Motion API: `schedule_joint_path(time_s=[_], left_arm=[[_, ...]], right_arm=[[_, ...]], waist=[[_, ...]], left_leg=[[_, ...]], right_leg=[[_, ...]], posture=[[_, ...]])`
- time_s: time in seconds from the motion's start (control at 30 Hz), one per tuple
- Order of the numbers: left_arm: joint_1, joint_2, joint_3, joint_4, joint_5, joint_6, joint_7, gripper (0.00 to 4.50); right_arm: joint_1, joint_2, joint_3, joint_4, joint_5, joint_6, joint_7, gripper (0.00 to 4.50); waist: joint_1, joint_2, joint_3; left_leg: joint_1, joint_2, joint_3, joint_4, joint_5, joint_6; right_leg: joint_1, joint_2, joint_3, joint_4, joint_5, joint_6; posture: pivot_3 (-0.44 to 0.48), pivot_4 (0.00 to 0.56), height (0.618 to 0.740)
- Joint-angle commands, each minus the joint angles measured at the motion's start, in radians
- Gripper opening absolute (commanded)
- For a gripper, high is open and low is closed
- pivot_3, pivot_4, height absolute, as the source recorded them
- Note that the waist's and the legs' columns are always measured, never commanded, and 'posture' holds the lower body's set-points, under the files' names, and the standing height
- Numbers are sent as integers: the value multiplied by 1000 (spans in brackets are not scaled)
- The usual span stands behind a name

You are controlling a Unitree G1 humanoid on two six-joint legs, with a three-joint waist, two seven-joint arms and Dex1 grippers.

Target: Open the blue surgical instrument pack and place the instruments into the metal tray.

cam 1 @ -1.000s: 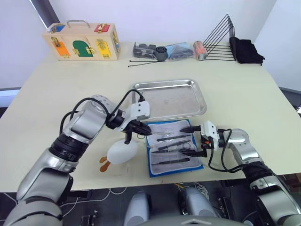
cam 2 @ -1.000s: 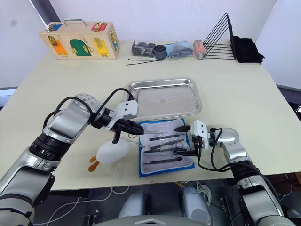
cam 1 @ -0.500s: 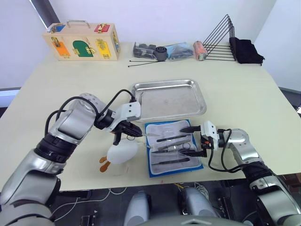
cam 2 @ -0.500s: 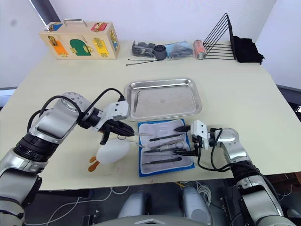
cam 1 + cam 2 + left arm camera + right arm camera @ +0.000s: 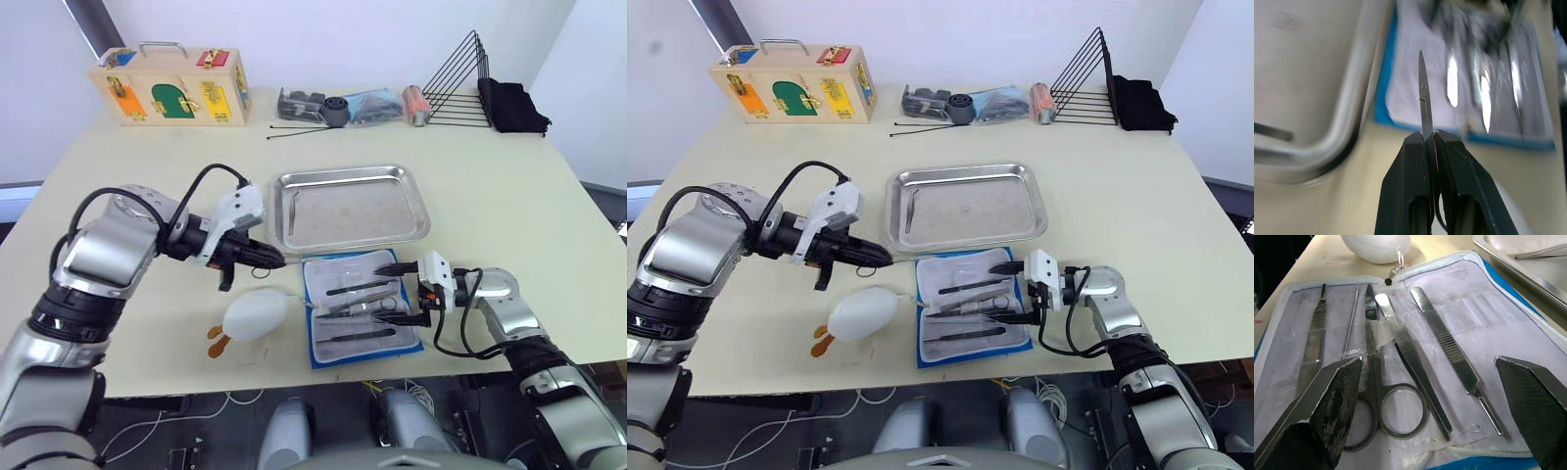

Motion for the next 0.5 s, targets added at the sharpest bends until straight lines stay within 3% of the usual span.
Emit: schedule_joint_path(time_s=[0.03,0.5], left_arm=[[-2,-70,63,-64,-16,89,163,62],[-78,-496,160,63,82,66,785,62]], right_arm=[[53,6,77,81,-79,36,-2,4500],[51,12,76,82,-76,38,-1,4500]], waist=[[-1,-1,0],[-1,-1,-1]], left_leg=[[0,0,0,0,0,0],[0,-1,-2,0,0,0]], right_leg=[[0,0,0,0,0,0],[1,-1,1,0,1,0]], posture=[[0,150,740],[0,150,740]])
